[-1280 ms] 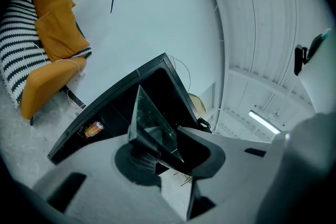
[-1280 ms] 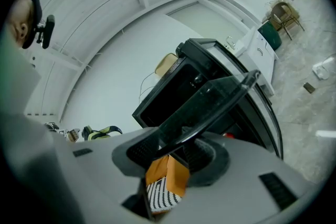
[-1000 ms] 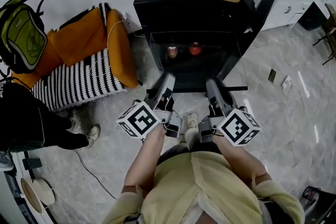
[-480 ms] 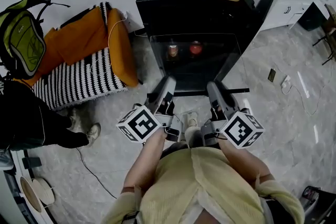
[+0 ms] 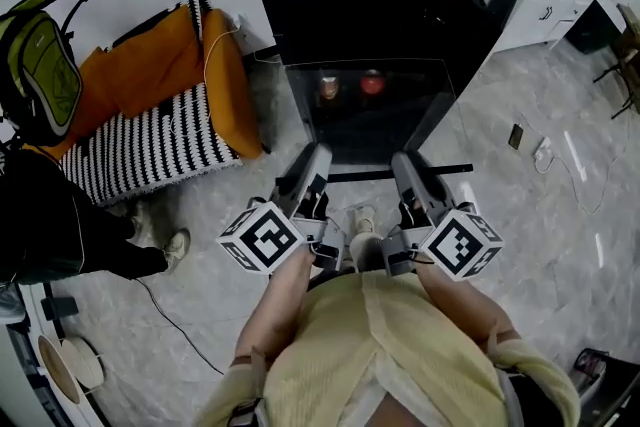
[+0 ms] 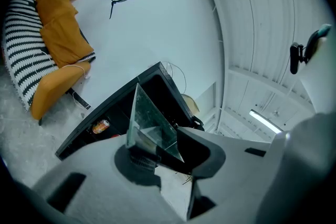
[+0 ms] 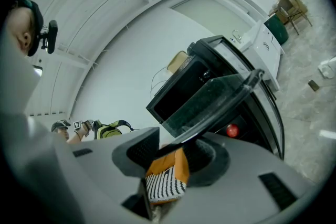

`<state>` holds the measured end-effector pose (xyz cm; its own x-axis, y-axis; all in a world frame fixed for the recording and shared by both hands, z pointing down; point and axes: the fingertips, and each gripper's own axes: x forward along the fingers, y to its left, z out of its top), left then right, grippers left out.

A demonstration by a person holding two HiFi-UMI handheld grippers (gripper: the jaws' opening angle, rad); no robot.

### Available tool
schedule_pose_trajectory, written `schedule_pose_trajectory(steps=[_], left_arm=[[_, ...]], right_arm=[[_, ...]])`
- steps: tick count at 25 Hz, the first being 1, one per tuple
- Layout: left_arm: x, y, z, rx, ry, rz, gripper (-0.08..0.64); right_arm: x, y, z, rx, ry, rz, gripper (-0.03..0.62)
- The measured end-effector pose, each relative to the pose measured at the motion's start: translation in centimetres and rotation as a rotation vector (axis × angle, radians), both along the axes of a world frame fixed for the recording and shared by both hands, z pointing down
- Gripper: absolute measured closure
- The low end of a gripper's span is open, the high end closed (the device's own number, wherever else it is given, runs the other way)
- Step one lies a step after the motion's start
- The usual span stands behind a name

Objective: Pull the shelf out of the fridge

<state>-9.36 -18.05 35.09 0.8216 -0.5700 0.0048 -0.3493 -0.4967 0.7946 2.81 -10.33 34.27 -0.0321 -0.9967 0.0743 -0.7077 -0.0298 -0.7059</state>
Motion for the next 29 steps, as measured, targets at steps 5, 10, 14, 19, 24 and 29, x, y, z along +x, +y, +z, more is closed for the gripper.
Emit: schedule_pose_trajectory(steps=[5,10,14,19,24,29], left_arm=[[-0.4,0.1,-0.1,0.006,-0.003,-0.001,0.452],[-0.7,-0.1,-0.2,0.008,-0.002,-0.002,0.453],[-0.7,-0.2,0.0,0.001,0.001,0.005,0.453],[-0.8,-0.6,0.3,-0.011,0.000,0.012,0.451],[-0.8,-0.9,0.6,-0.018,0.004,0.022,0.453],[-0.4,-1.3,0.7,-0.025,0.007,0.035,0.453]], right_arm=[[-0.4,0.1,0.0,0.003,0.001,-0.006,0.443],[-0.7,-0.1,-0.1,0.004,0.005,-0.006,0.443],[-0.8,-0.2,0.0,0.003,0.004,-0.001,0.443],[-0.9,-0.5,0.4,-0.009,-0.003,0.005,0.443],[-1.0,-0.6,0.6,-0.017,-0.002,0.010,0.443],[-0.8,-0.8,0.6,-0.024,-0.002,0.026,0.443]])
